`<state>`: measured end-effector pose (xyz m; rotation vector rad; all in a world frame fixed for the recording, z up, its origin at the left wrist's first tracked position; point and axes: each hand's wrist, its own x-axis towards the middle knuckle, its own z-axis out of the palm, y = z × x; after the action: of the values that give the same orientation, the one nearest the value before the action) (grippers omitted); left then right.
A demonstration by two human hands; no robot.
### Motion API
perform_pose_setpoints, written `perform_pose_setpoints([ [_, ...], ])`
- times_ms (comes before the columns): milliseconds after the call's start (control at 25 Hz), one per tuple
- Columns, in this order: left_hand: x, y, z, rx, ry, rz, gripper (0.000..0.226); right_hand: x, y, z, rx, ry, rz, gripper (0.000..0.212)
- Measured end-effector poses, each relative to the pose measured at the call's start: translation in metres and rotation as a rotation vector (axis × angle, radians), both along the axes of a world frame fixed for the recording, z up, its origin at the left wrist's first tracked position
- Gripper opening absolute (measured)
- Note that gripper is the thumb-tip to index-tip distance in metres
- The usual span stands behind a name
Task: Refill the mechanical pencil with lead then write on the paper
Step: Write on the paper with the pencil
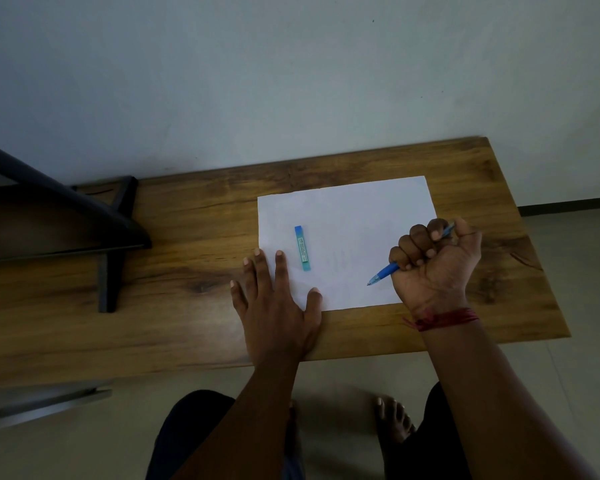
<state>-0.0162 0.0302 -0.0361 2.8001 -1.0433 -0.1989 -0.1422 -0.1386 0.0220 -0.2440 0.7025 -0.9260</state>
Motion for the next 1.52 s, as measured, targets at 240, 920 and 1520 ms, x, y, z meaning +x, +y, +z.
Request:
perform_pose_setpoints([
  [240, 0.0, 0.0002, -0.001, -0.001, 0.002, 0.0, 0.083, 0.0, 0.0005, -0.0015, 0.004, 0.009, 0.003, 0.047],
  [920, -0.0004, -0.0013, 0.0008, 0.029, -0.002, 0.0, 0.083, -0.0013, -0.0016, -0.0032, 0.039, 0.002, 0.015, 0.043],
  [1520, 0.0008, -0.0004, -0.0028, 0.014, 0.0, 0.0, 0.084, -0.0002, -0.0018, 0.0004, 0.024, 0.007, -0.012, 0.042],
])
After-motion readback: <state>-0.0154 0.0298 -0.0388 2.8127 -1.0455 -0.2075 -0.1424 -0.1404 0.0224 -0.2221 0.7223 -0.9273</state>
